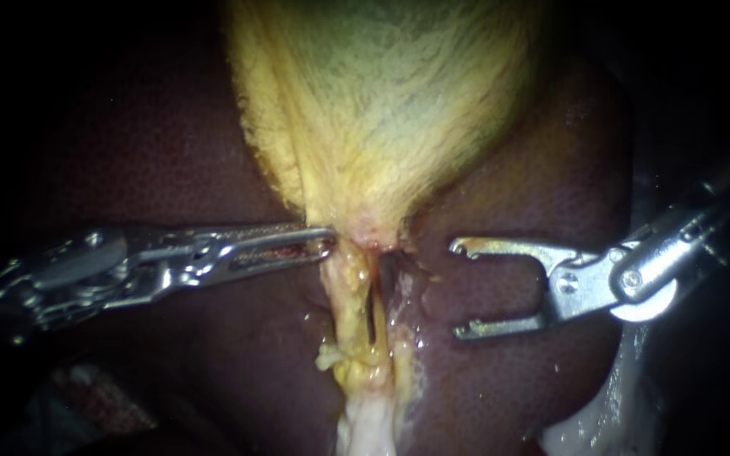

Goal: Going back first clip left tube

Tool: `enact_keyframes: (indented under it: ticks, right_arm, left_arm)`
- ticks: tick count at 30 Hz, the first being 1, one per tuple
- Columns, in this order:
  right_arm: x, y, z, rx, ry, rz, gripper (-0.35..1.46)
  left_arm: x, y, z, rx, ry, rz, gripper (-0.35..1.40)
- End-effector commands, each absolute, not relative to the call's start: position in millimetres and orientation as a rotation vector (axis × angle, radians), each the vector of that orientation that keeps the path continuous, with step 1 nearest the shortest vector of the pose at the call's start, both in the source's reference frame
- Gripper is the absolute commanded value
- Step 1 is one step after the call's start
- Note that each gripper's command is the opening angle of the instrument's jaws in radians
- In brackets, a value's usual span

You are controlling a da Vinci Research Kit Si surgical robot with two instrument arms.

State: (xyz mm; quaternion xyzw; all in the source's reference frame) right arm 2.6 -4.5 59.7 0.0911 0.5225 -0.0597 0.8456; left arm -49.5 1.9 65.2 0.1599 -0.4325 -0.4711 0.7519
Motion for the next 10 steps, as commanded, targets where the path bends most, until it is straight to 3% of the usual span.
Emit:
enact_keyframes:
  ticks: [1,10]
  right_arm:
    - [2.6,-4.5,59.7,0.192,1.103,-0.126,0.6]
    - [2.6,-4.4,59.8,0.192,1.102,-0.126,0.6]
  left_arm:
    - [-49.5,1.9,65.2,0.35,-0.944,-1.028,-0.15]
    - [-49.4,2.0,65.5,0.351,-0.945,-1.026,-0.15]
